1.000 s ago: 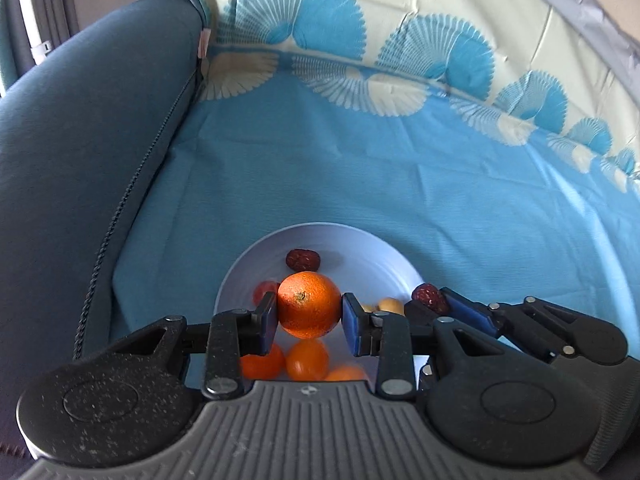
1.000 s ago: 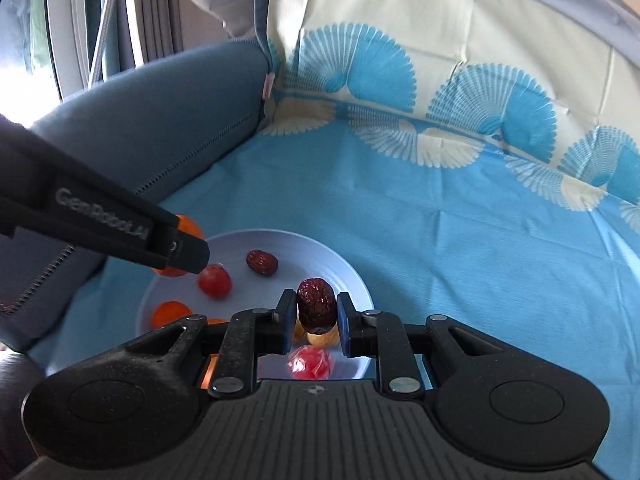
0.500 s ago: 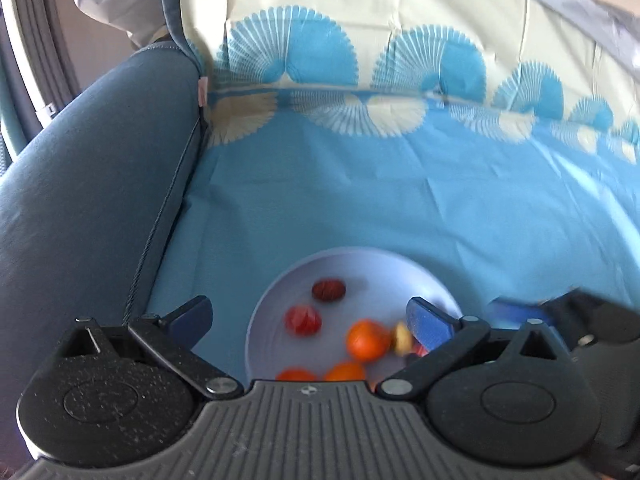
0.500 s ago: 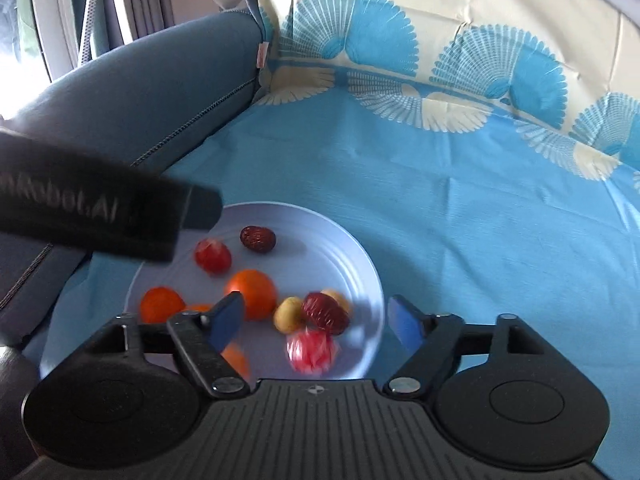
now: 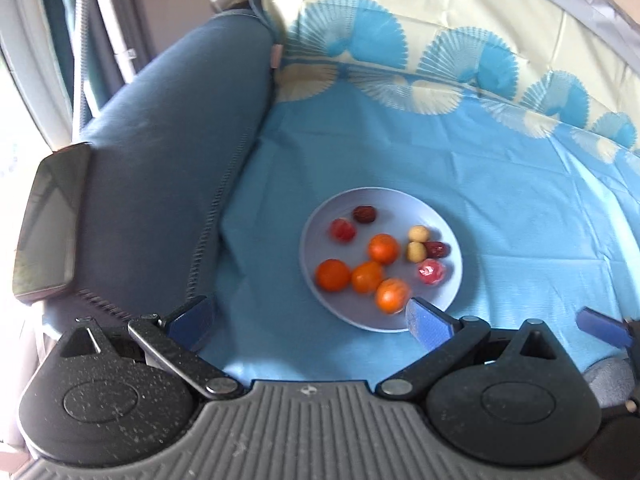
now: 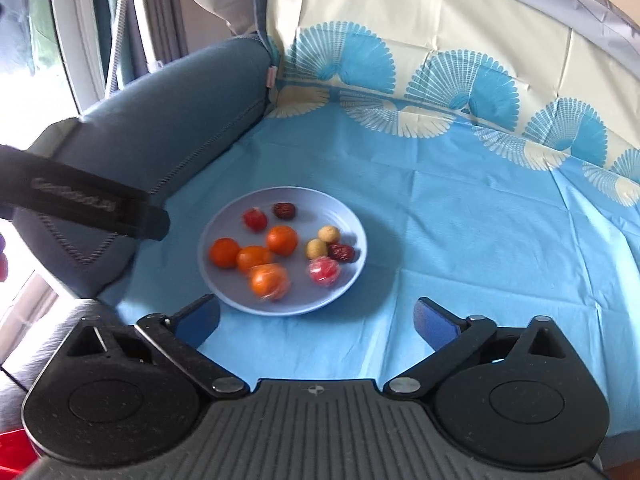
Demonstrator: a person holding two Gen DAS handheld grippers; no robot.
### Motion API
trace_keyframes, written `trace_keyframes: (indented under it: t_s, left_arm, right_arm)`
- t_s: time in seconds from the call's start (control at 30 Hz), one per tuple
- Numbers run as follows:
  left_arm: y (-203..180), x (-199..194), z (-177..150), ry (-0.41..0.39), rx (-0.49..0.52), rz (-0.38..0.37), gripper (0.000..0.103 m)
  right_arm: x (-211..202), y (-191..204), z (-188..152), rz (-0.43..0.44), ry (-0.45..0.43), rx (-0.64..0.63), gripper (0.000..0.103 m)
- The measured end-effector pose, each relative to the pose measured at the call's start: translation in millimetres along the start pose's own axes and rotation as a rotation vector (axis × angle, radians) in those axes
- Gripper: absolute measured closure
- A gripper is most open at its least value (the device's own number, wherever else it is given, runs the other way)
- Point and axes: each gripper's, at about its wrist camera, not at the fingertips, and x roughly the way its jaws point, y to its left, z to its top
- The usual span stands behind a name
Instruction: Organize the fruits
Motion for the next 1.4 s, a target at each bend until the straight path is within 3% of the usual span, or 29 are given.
trace_keyframes:
  t_s: [0.13, 0.6, 1.4]
  left_arm:
    - [6, -22, -9, -0.009, -0.026, -0.001, 0.000]
    - [-16, -61, -35, -0.082, 0.060, 0.010, 0.000]
    - [-15, -44, -38, -0.035, 0.073, 0.017, 0.000]
  right_arm:
    - [-19, 2, -3, -0.020, 0.001, 0.017, 0.001]
    - [-68, 1, -15, -0.099, -0.086, 0.025, 0.001]
    - [-57, 4, -17, -0.101, -0.052, 0.033, 0.001]
